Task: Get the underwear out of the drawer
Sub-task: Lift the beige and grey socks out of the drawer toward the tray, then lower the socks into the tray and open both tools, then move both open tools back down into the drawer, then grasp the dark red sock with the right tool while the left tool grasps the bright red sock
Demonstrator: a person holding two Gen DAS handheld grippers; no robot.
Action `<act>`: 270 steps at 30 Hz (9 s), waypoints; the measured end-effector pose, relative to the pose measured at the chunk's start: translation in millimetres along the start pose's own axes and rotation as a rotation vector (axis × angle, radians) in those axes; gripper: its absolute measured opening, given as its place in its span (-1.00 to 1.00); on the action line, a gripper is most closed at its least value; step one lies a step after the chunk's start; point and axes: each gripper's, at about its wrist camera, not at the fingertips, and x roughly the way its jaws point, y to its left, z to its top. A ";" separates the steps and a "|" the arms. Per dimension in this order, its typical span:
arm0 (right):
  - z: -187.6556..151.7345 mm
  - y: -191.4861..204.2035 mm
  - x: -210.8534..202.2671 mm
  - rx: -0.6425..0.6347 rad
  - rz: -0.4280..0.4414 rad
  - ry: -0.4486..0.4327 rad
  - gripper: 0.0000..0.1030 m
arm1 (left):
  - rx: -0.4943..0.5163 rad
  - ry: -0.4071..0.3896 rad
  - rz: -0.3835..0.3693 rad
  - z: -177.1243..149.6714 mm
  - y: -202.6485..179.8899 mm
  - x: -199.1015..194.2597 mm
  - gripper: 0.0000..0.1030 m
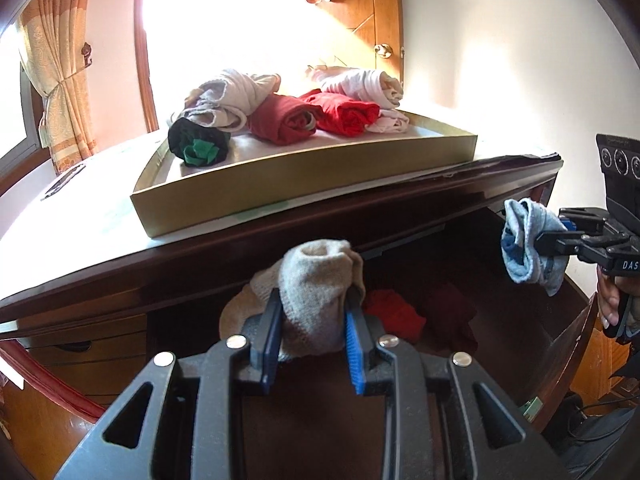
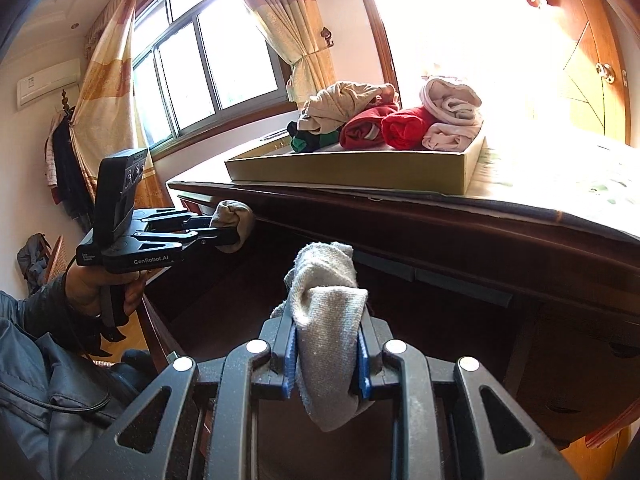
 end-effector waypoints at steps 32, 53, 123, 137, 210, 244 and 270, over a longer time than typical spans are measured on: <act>4.8 -2.5 -23.8 -0.001 0.006 -0.136 -0.50 | -0.061 -0.072 -0.036 16.4 4.9 -15.3 -0.49; 56.1 4.9 -33.4 -0.071 -0.003 -0.144 -0.50 | 0.039 -0.119 -0.060 71.8 -18.9 -25.5 -0.49; 164.7 -58.5 58.0 0.007 -0.111 -0.033 -0.50 | 0.120 0.046 -0.031 167.1 -35.3 88.1 -0.49; 156.5 -75.1 72.7 0.051 -0.129 0.032 -0.50 | 0.147 0.092 -0.026 160.1 -48.2 107.8 -0.49; 17.9 23.5 69.2 -0.229 -0.087 0.335 0.33 | 0.447 0.214 -0.101 19.2 -86.3 52.2 0.27; 7.5 -8.7 94.9 -0.095 -0.020 0.470 0.33 | 0.827 0.333 -0.140 -19.3 -138.1 138.1 0.28; 2.3 -11.2 140.6 -0.065 -0.064 0.653 0.33 | 0.438 0.470 -0.199 11.6 -59.4 124.8 -0.51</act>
